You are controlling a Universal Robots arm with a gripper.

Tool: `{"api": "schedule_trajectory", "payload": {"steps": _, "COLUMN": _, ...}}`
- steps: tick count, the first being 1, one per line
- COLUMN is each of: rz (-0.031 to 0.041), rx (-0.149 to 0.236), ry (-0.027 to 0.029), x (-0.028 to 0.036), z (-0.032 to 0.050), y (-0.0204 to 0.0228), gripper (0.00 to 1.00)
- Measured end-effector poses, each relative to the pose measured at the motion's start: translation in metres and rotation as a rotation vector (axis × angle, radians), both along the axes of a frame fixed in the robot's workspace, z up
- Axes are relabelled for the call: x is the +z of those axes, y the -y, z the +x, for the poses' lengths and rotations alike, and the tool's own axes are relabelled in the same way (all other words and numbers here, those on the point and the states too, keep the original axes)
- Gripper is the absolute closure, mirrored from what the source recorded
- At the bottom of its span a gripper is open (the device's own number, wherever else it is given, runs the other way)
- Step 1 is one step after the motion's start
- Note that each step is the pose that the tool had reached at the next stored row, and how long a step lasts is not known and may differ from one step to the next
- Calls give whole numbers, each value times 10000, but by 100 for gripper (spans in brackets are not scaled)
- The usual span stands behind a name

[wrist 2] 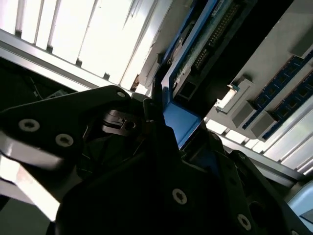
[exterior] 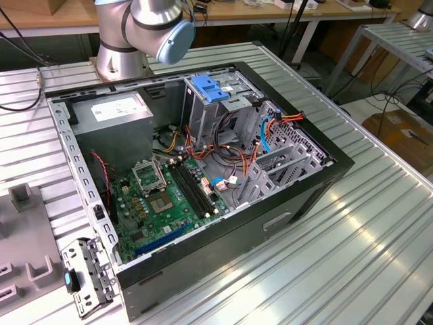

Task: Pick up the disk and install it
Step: 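Pick up the disk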

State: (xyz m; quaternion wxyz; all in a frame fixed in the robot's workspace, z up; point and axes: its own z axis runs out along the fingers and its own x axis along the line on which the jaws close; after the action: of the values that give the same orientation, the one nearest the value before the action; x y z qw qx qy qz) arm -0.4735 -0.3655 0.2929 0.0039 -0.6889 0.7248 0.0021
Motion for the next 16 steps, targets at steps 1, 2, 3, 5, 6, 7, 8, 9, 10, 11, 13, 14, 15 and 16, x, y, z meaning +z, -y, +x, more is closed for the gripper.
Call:
{"api": "schedule_trajectory", "payload": {"steps": 1, "rz": 0, "rx": 0, "ry": 0, "x": 0, "z": 0, "y": 0, "gripper": 61}}
{"api": "schedule_trajectory", "payload": {"steps": 2, "rz": 0, "rx": -1, "ry": 0, "x": 0, "z": 0, "y": 0, "gripper": 61}}
{"api": "schedule_trajectory", "payload": {"steps": 3, "rz": 0, "rx": 0, "ry": 0, "x": 0, "z": 0, "y": 0, "gripper": 61}}
{"api": "schedule_trajectory", "payload": {"steps": 5, "rz": 0, "rx": 0, "ry": 0, "x": 0, "z": 0, "y": 0, "gripper": 62}}
{"api": "schedule_trajectory", "payload": {"steps": 6, "rz": 0, "rx": 0, "ry": 0, "x": 0, "z": 0, "y": 0, "gripper": 62}}
{"api": "schedule_trajectory", "payload": {"steps": 7, "rz": 0, "rx": 0, "ry": -1, "x": -1, "z": 0, "y": 0, "gripper": 63}}
{"api": "schedule_trajectory", "payload": {"steps": 8, "rz": 0, "rx": 0, "ry": 0, "x": -1, "z": 0, "y": 0, "gripper": 63}}
{"api": "schedule_trajectory", "payload": {"steps": 9, "rz": 0, "rx": 0, "ry": 0, "x": -2, "z": 0, "y": 0, "gripper": 63}}
{"api": "schedule_trajectory", "payload": {"steps": 10, "rz": 0, "rx": 0, "ry": -1, "x": -1, "z": 0, "y": 0, "gripper": 63}}
{"api": "schedule_trajectory", "payload": {"steps": 11, "rz": 0, "rx": 0, "ry": 0, "x": -2, "z": 0, "y": 0, "gripper": 63}}
{"api": "schedule_trajectory", "payload": {"steps": 13, "rz": 0, "rx": 0, "ry": 0, "x": -2, "z": 0, "y": 0, "gripper": 63}}
{"api": "schedule_trajectory", "payload": {"steps": 14, "rz": 0, "rx": 0, "ry": -1, "x": -2, "z": 0, "y": 0, "gripper": 63}}
{"api": "schedule_trajectory", "payload": {"steps": 15, "rz": 0, "rx": 1, "ry": 0, "x": -2, "z": 0, "y": 0, "gripper": 63}}
{"api": "schedule_trajectory", "payload": {"steps": 16, "rz": 0, "rx": 3, "ry": -1, "x": -2, "z": 0, "y": 0, "gripper": 63}}
